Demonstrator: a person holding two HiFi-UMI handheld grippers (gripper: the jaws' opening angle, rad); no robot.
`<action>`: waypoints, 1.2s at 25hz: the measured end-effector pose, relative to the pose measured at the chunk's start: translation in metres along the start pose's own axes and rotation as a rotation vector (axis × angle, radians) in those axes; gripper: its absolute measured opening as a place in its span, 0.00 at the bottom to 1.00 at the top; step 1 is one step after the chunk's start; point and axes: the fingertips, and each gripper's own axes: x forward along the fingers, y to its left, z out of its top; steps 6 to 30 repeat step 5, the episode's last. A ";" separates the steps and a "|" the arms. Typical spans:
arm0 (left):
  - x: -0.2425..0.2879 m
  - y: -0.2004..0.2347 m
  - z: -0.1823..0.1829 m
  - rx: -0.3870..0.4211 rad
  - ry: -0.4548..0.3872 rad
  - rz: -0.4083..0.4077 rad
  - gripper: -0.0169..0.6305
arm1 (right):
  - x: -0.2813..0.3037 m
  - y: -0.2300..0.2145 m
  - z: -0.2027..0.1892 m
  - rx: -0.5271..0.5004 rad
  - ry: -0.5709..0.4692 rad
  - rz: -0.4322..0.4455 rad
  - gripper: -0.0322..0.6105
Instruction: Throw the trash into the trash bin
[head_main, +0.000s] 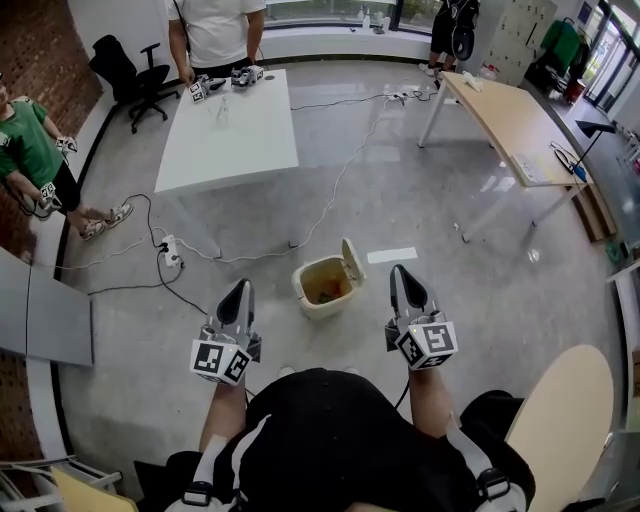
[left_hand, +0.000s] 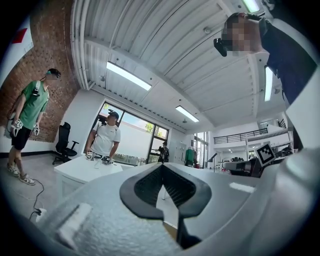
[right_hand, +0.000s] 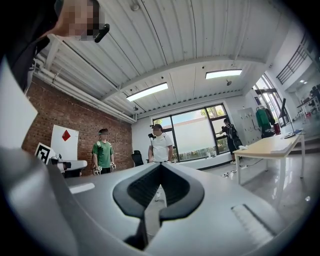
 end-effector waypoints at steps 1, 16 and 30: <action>0.000 -0.002 0.000 -0.002 0.008 -0.002 0.03 | -0.001 -0.001 -0.002 0.001 0.007 -0.003 0.06; 0.003 -0.009 -0.002 -0.018 0.042 -0.011 0.03 | -0.005 -0.002 -0.008 0.009 0.030 -0.015 0.06; 0.003 -0.009 -0.002 -0.018 0.042 -0.011 0.03 | -0.005 -0.002 -0.008 0.009 0.030 -0.015 0.06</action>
